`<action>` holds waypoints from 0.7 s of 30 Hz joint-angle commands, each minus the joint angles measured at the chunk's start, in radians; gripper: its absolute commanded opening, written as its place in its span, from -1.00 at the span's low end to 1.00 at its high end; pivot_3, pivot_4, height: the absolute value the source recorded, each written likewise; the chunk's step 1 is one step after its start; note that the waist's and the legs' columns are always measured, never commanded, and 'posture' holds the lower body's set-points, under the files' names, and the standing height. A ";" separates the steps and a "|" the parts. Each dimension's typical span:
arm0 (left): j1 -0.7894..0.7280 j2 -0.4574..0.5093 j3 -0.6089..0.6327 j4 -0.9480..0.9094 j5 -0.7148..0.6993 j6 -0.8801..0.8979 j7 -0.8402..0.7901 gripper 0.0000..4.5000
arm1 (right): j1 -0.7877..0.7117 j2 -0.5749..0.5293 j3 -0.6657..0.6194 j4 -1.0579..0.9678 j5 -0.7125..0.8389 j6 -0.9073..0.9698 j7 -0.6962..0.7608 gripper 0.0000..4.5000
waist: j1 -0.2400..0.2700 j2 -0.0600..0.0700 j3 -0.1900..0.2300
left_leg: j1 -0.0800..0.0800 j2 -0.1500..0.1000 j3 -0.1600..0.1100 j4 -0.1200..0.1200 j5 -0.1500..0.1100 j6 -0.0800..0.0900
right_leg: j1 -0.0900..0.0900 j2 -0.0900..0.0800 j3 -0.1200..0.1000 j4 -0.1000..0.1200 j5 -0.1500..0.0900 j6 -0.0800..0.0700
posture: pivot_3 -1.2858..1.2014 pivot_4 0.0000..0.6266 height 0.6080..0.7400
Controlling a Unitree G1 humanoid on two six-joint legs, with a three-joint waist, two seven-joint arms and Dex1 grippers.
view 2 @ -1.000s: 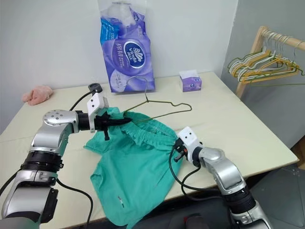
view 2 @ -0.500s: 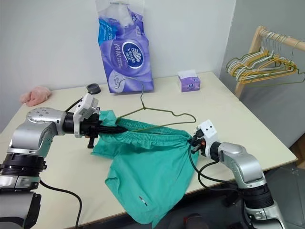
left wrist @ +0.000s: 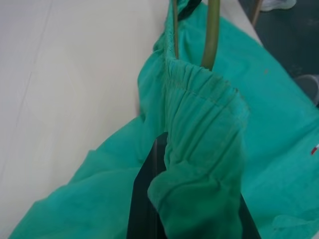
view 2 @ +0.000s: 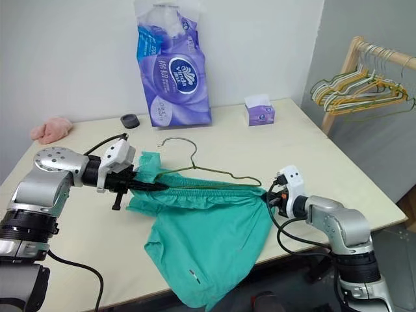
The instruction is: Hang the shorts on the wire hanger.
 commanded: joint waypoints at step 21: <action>-0.049 0.039 0.028 0.041 0.000 -0.011 0.002 -1.00 | 0.003 -0.042 -0.203 0.113 0.075 0.080 -0.106 -0.99 | 0.000 0.000 0.000 | 0.000 0.000 0.000 0.000 0.000 0.000 | 0.000 0.000 0.000 0.000 0.000 0.000 | -0.12 -1.00 1.00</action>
